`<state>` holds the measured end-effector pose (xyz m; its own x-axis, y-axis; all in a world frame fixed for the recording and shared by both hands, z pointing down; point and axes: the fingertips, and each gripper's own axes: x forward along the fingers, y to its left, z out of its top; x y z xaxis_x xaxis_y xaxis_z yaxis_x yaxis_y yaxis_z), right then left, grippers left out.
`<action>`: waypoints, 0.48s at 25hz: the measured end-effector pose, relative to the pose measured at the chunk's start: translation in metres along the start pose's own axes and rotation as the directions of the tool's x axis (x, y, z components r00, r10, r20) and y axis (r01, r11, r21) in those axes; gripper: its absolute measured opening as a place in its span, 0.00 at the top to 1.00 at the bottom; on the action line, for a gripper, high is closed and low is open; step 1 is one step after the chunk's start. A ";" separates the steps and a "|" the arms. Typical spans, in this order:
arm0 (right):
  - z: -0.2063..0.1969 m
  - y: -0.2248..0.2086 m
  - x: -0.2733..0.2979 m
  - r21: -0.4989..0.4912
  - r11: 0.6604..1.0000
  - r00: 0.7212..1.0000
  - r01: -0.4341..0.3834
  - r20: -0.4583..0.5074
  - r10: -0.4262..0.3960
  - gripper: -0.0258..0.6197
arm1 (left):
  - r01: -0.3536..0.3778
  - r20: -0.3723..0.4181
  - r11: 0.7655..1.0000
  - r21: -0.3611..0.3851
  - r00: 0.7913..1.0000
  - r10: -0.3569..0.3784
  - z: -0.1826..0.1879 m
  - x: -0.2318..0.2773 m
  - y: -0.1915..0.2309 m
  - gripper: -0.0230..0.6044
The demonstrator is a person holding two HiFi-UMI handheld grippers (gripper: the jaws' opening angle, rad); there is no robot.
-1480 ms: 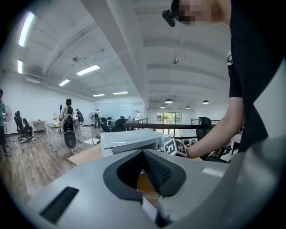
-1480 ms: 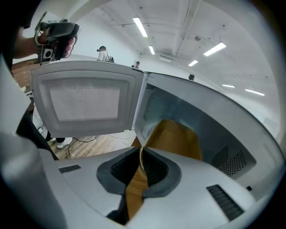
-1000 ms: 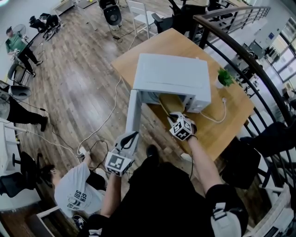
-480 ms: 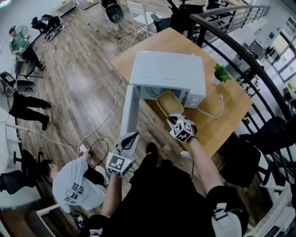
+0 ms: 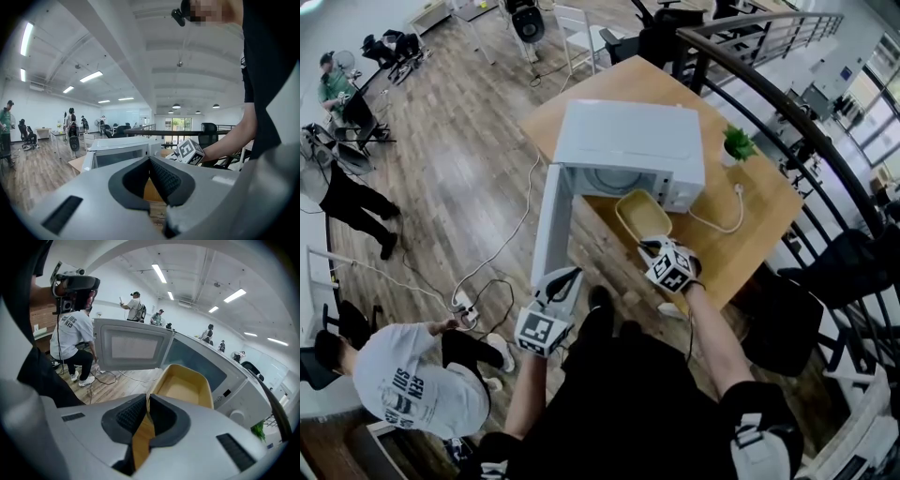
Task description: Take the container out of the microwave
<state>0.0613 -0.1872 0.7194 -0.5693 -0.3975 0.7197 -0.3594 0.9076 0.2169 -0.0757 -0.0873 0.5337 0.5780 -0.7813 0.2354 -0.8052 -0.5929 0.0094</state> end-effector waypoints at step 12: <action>-0.018 0.034 -0.038 -0.039 0.996 0.997 -0.075 -0.021 0.074 0.92 | -0.003 -0.008 1.000 0.001 1.000 0.003 -0.001 -0.001 -0.036 0.96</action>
<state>0.0844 -0.1389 0.7110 -0.5786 -0.3263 0.7475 -0.2871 0.9393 0.1878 -0.0476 -0.0653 0.5338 0.5742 -0.7816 0.2437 -0.8070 -0.5905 0.0079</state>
